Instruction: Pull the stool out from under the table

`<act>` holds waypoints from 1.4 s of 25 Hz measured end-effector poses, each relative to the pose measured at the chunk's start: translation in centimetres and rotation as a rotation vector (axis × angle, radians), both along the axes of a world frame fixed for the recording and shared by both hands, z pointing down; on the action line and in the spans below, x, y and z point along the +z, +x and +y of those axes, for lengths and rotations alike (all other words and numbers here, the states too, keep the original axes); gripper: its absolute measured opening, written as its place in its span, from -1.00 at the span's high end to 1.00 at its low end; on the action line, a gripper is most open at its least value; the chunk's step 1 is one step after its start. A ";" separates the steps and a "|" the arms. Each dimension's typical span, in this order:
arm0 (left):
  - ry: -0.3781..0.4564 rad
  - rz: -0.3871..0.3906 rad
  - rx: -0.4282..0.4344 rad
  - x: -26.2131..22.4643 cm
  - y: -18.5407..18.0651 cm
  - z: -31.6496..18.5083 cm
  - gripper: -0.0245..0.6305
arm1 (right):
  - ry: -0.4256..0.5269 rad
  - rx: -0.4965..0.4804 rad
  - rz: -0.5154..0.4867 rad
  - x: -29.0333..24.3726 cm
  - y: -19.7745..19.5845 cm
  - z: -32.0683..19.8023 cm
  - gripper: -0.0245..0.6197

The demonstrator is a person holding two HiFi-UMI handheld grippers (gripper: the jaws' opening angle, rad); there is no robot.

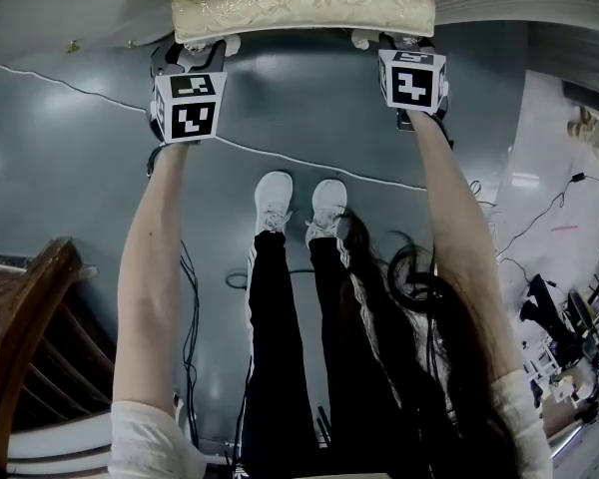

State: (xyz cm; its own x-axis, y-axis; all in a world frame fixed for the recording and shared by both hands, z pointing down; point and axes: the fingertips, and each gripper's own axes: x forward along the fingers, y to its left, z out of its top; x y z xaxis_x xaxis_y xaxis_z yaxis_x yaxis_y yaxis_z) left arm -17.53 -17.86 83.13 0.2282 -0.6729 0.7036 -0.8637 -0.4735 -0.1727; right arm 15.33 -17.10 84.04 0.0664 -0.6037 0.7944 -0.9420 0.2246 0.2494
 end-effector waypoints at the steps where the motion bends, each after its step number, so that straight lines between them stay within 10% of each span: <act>1: -0.002 0.001 -0.007 0.1 -0.1 0.1 0.13 | 0.000 -0.004 -0.001 0.3 -0.1 -0.2 0.13; 16: -0.031 0.039 -0.114 1.0 0.7 3.1 0.13 | -0.076 -0.059 0.034 0.8 0.4 -2.7 0.12; 35: -0.134 -0.037 0.010 -0.1 -0.3 0.9 0.13 | -0.141 0.057 0.011 -0.2 -0.2 0.9 0.12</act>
State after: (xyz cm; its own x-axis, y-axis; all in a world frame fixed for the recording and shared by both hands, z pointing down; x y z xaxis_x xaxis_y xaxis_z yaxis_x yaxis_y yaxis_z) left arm -17.83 -16.99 83.00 0.2064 -0.5701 0.7952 -0.8533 -0.5027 -0.1389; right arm 15.11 -16.24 83.84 0.1067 -0.4814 0.8700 -0.9515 0.2044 0.2298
